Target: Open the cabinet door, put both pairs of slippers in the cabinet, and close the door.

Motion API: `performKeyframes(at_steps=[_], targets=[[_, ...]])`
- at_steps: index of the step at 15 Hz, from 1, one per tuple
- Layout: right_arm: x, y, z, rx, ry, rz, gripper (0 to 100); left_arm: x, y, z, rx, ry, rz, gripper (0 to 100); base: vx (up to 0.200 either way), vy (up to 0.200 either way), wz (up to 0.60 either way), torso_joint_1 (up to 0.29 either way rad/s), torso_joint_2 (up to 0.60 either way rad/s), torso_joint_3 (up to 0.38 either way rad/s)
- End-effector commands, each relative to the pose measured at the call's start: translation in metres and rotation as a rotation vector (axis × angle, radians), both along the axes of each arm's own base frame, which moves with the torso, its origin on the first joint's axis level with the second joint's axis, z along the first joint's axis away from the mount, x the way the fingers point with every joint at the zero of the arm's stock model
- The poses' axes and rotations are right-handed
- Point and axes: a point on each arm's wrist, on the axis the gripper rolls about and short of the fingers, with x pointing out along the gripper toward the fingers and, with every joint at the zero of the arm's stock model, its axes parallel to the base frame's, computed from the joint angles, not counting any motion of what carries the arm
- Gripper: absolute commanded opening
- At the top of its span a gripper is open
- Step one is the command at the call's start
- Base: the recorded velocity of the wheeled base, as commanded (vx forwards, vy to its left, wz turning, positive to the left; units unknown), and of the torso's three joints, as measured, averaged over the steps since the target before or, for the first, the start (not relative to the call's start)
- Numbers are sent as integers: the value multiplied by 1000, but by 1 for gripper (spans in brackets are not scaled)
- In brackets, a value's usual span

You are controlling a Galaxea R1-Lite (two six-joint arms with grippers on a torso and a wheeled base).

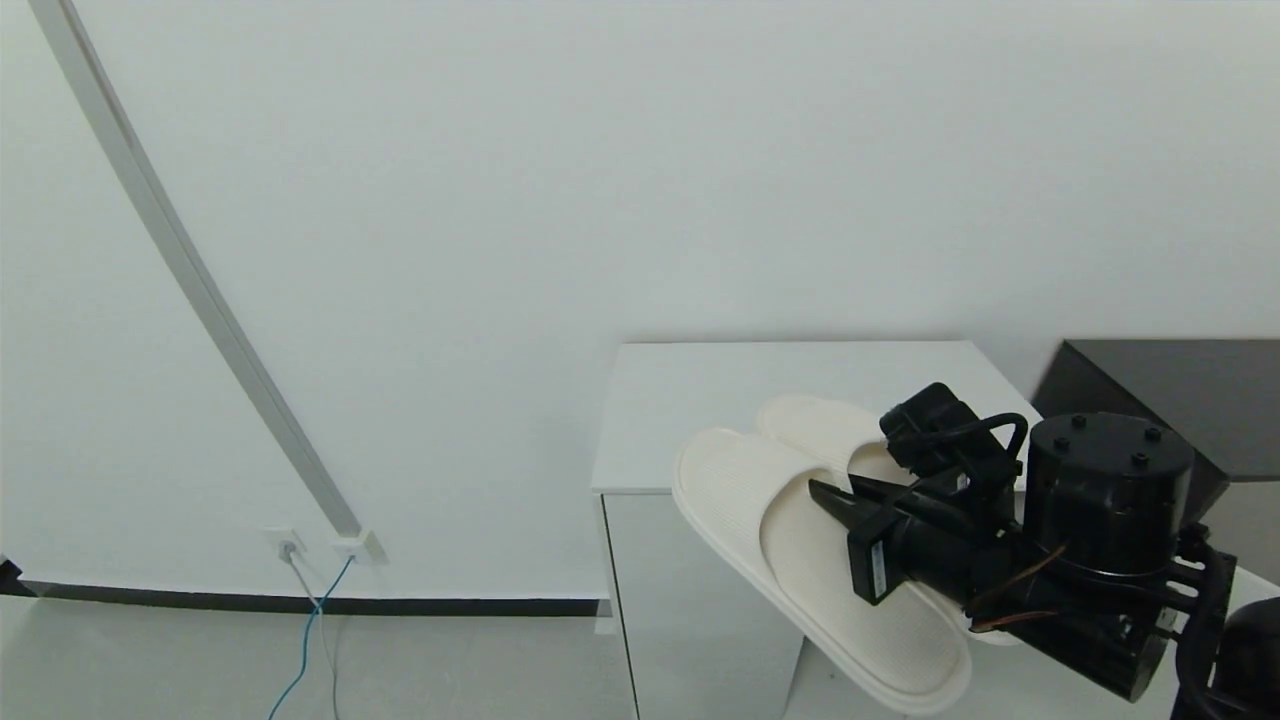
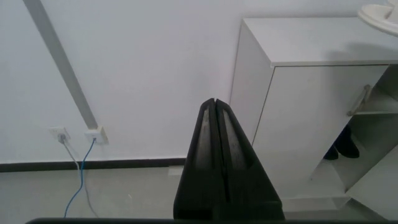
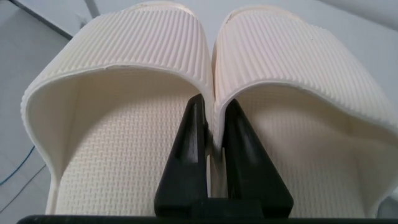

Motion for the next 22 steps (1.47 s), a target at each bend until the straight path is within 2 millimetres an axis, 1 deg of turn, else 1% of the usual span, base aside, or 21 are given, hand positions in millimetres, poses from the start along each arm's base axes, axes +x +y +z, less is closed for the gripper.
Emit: performKeyframes(at_steps=[1,14,17,22], targets=[[0,0,-2,-6,6,0,0,0,0,0,-1,2,1,0,0,0,0,0,0,0],[-5,8,-6,-13,16,32,0,0,0,0,1,2,2,0,0,0,0,0,0,0],[-5,10,-10,-21,29,37,0,0,0,0,1,2,2,0,0,-200,0,1,1,5],[-5,11,-10,-9,37,37,0,0,0,0,-1,2,2,0,0,-200,0,4,1,2]])
